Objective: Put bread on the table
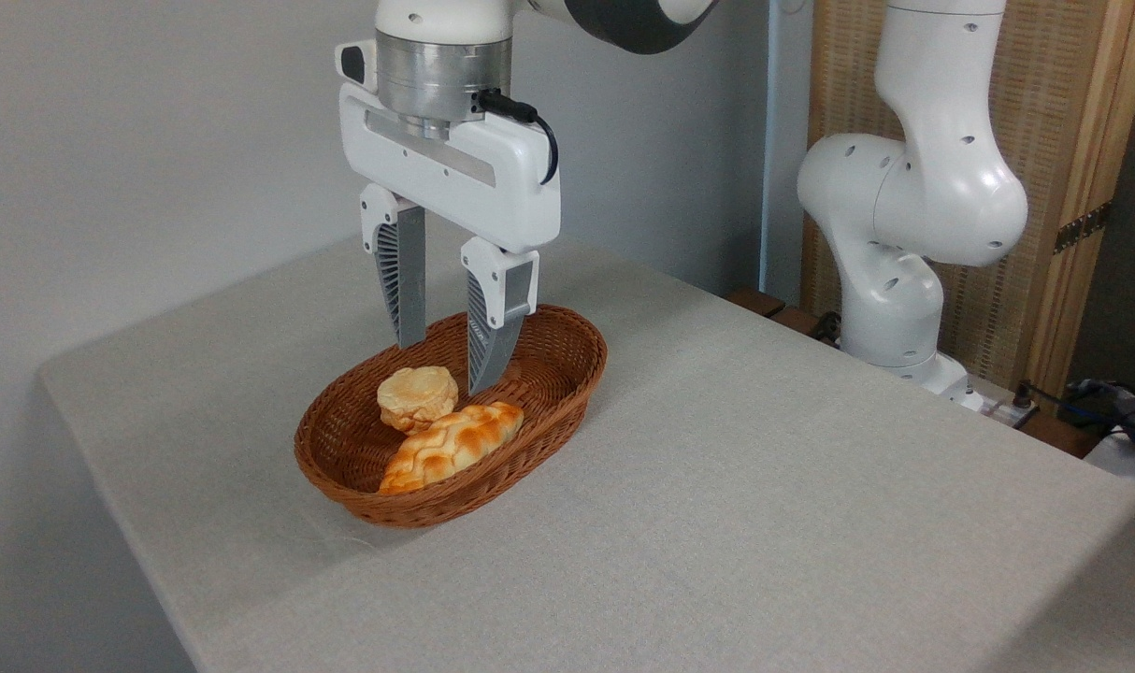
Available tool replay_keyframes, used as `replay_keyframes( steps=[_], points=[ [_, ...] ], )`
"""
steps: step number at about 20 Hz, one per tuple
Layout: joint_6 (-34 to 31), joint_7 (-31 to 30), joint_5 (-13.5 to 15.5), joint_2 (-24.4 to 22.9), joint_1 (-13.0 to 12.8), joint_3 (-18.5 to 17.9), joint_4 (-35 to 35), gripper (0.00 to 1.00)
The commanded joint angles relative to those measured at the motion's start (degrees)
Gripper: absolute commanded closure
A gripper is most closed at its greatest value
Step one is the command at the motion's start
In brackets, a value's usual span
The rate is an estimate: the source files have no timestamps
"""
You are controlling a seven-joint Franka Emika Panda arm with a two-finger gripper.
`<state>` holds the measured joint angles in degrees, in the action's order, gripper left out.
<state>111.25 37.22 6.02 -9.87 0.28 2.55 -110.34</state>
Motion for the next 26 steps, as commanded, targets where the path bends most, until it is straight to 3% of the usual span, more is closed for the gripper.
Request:
replay_keyframes(
  steps=[1, 26],
  points=[
    [-1.6, -0.4, -0.6, -0.2, -0.4, -0.3, 0.7, 0.0],
    [-2.9, -0.3, -0.4, 0.1, -0.8, 0.5, 0.7, 0.0]
  ],
)
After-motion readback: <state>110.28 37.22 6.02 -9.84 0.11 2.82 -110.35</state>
